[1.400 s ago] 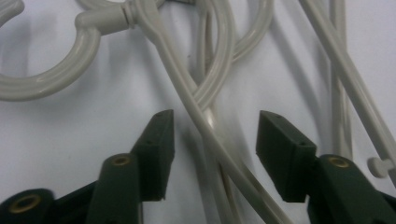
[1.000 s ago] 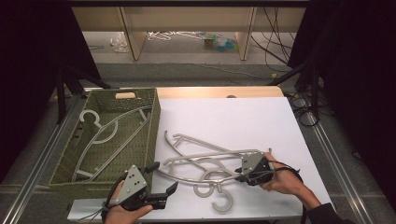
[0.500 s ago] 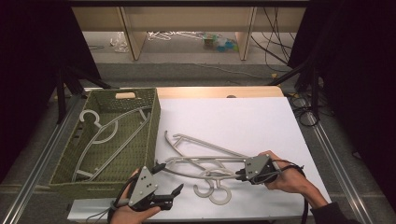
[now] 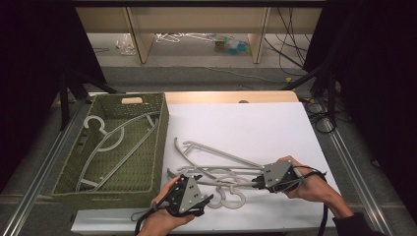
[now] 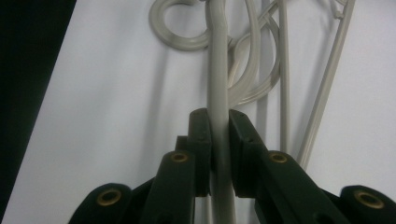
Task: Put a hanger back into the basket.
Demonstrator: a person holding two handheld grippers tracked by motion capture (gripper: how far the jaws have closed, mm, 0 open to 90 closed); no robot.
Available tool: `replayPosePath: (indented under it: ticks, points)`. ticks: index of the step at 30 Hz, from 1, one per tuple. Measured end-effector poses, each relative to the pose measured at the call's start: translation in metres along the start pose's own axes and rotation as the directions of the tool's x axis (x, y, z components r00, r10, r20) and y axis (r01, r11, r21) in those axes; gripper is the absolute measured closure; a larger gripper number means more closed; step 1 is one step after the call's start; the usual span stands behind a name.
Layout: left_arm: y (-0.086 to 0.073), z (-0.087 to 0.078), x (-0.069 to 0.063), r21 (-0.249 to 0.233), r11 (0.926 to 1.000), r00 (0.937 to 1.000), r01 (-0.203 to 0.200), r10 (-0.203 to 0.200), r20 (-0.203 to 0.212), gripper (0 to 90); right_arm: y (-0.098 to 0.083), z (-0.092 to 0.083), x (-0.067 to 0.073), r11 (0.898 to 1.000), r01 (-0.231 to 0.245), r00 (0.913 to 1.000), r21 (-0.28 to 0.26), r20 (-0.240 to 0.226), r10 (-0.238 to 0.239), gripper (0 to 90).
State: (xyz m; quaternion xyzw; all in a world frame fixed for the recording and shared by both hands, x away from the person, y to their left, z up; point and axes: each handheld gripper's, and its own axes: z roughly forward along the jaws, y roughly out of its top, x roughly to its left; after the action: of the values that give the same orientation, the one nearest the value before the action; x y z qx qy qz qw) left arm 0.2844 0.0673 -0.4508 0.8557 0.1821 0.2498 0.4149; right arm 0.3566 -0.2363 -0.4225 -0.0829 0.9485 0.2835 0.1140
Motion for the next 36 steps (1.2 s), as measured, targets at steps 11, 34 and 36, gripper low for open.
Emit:
replayPosePath:
  ticks: [11, 34, 36]
  points:
    - [0.010, 0.025, 0.005, 0.014, 0.9948, 0.9944, -0.101, 0.100, 0.033, 49.7, 0.002, -0.005, 0.000, 1.000, 0.009, 0.9999, -0.001, -0.007, -0.009, 80.9]
    - [0.037, 0.035, 0.013, 0.031, 0.9453, 0.9396, -0.325, 0.319, 0.126, 78.7, -0.003, -0.016, -0.007, 0.994, -0.095, 0.9885, -0.063, 0.113, 0.101, 65.2]
    - [0.040, 0.034, 0.013, 0.029, 0.9499, 0.9437, -0.311, 0.305, 0.128, 78.9, -0.003, -0.018, -0.008, 0.992, -0.106, 0.9851, -0.074, 0.128, 0.115, 61.9]
